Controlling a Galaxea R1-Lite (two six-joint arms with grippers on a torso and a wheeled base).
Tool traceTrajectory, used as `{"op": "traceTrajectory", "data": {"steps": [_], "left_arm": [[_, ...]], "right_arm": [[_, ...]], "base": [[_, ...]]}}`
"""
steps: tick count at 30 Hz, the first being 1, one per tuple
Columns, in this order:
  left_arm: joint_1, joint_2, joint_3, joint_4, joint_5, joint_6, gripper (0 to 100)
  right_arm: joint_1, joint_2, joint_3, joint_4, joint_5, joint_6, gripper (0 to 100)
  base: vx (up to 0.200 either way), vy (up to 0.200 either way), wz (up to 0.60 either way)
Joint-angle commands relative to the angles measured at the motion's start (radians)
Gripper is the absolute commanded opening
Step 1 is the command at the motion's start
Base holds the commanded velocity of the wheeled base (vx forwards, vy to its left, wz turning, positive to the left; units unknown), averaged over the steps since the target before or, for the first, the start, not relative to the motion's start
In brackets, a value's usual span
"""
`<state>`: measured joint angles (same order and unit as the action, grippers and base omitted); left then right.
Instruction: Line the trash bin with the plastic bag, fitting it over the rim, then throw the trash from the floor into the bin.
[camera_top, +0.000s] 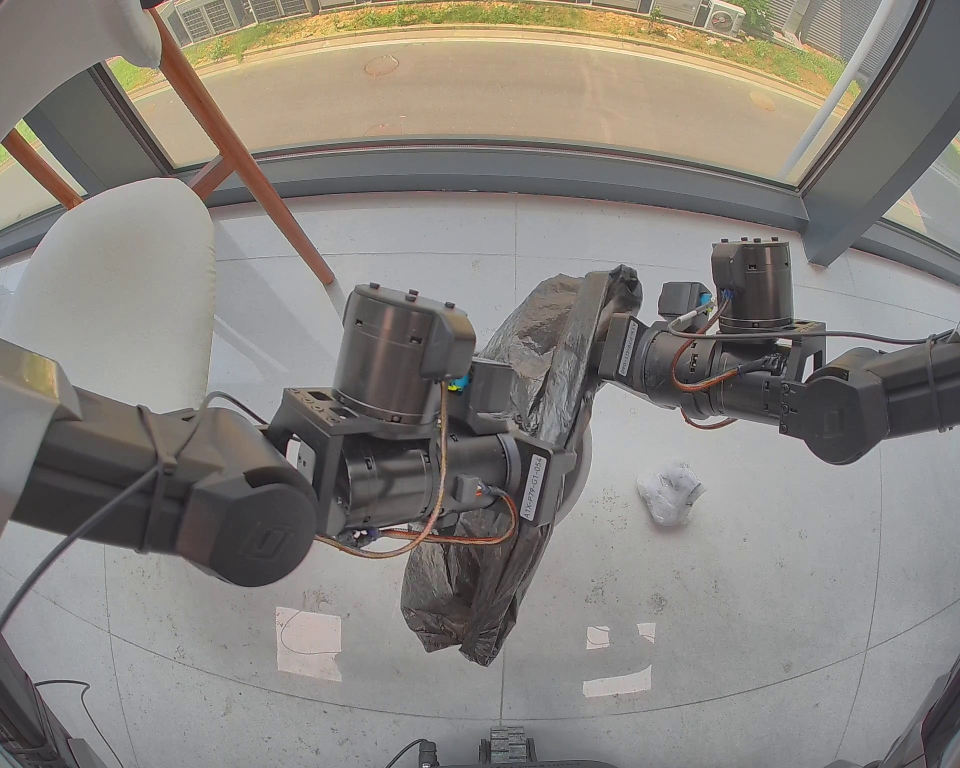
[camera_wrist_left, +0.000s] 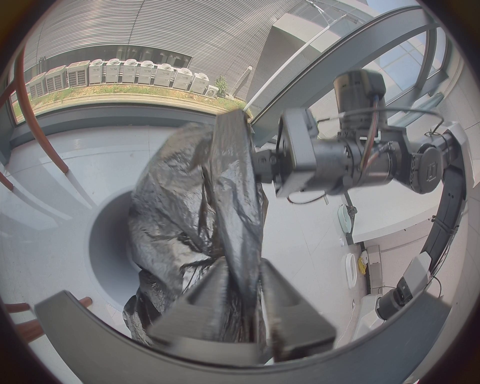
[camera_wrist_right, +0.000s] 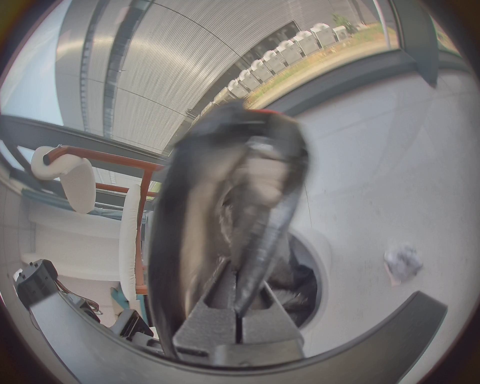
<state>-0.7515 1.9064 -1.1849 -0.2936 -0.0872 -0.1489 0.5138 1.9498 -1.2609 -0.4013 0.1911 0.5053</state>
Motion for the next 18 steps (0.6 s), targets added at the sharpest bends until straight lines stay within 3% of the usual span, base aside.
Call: {"op": "traceTrajectory", "data": {"steps": [1,5,18], "left_arm": [[0.001,0.076,-0.027,-0.001,0.001,0.000,100],[-0.002,0.102,-0.045,-0.001,0.003,-0.001,100],[-0.011,0.218,-0.108,-0.002,0.003,0.000,100]], "right_arm": [[-0.037,0.066,0.001,-0.034,0.005,-0.080,0],[-0.044,0.064,0.029,-0.034,0.008,-0.120,0],[-0.049,0.060,0.049,-0.042,0.007,-0.119,0]], "base": [[0.000,0.000,0.00],[0.000,0.000,0.00],[0.000,0.000,0.00]]}}
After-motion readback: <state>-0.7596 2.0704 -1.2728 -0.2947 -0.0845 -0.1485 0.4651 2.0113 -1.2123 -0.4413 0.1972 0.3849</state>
